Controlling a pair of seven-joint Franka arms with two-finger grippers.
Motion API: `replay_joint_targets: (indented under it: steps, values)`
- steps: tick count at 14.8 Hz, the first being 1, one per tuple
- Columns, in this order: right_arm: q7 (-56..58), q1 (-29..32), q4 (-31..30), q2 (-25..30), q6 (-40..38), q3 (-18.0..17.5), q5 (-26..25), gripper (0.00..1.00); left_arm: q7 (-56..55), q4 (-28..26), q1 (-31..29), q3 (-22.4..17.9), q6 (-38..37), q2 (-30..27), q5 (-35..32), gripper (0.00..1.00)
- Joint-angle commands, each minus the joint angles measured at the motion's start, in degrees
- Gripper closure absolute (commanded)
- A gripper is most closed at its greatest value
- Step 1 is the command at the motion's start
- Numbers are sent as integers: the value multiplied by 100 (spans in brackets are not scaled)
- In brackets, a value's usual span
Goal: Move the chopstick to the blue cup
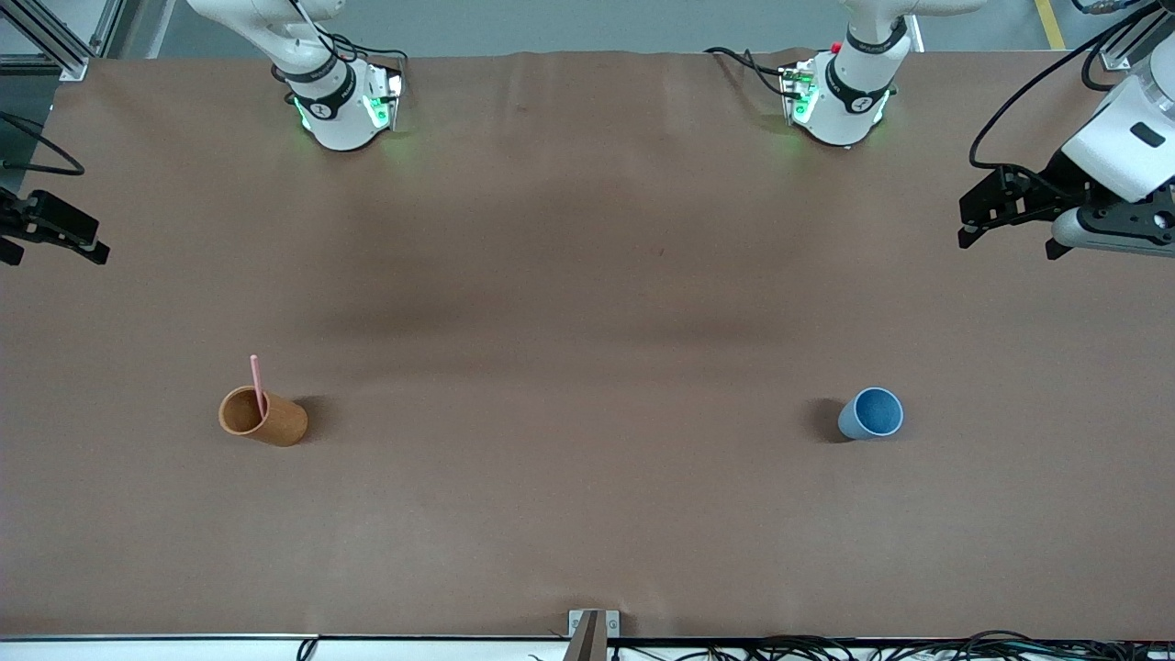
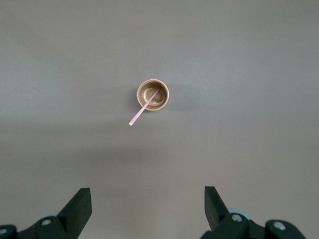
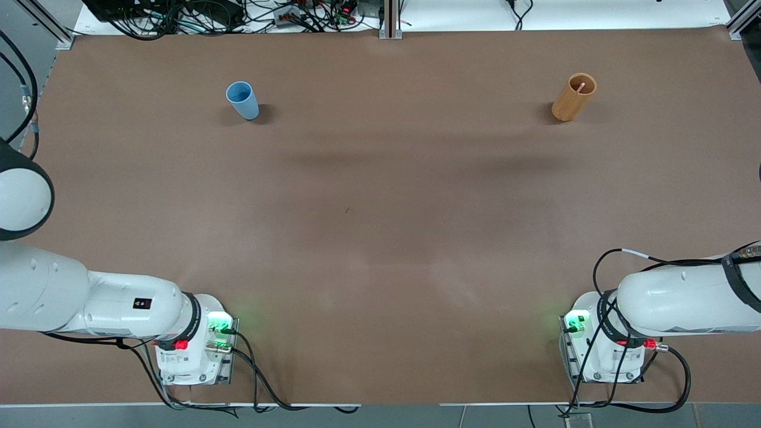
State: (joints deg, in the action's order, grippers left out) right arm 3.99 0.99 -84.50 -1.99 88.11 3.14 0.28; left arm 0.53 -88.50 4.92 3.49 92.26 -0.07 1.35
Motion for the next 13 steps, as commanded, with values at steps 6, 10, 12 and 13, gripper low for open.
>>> replay_joint_targets:
  steps: [6,10,12,13]
  values:
    - [14,15,-1075,93,1048,-68,103,0,97,96,-158,-15,1081,1481,-74,0]
    - [32,-143,-1954,93,2075,-77,95,1,351,-430,-228,-155,2371,2159,-83,0]
    - [32,-292,-2429,93,2743,-77,95,3,404,-799,-228,-261,3092,2361,-83,0]
    - [32,-336,-2683,93,3059,-68,86,4,405,-923,-228,-261,3409,2484,-83,0]
